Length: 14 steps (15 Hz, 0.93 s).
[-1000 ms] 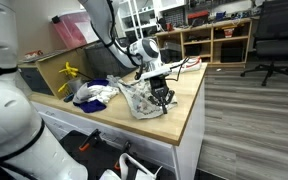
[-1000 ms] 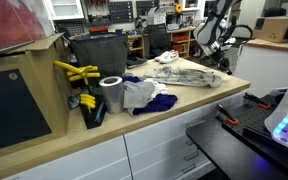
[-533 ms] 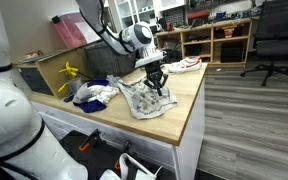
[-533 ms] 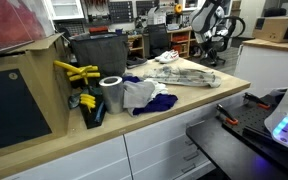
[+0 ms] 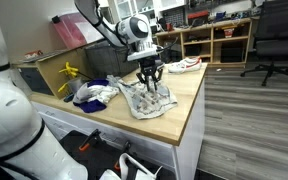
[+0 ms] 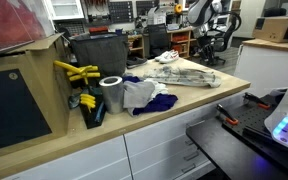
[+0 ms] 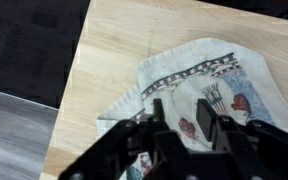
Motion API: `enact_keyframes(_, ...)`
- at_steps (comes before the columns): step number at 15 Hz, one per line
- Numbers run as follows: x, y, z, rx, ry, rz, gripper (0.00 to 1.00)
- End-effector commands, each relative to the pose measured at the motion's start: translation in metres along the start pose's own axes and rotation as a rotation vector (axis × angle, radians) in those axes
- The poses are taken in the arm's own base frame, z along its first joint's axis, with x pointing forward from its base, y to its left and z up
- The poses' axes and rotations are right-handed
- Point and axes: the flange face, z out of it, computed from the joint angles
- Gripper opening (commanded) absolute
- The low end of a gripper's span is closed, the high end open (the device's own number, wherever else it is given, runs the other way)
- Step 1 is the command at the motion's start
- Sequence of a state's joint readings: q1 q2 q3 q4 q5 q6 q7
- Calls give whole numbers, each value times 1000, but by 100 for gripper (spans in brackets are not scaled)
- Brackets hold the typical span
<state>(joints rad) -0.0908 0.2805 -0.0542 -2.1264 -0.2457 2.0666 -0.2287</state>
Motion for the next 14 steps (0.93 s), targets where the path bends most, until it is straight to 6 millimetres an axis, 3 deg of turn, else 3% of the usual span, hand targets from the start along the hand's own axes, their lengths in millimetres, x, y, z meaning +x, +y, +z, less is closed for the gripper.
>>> enact_keyframes(1,0,-2,-2,1,-2,-2,43)
enact_keyframes(8,-1,-2,-2,2,-4,-2,43)
enact_keyframes(9,-1,-2,-2,2,-4,-2,68)
enact_keyframes(11,10,5,2,0,30,-13,76)
enact_keyframes(14,21,15,0,2,86,-28,97)
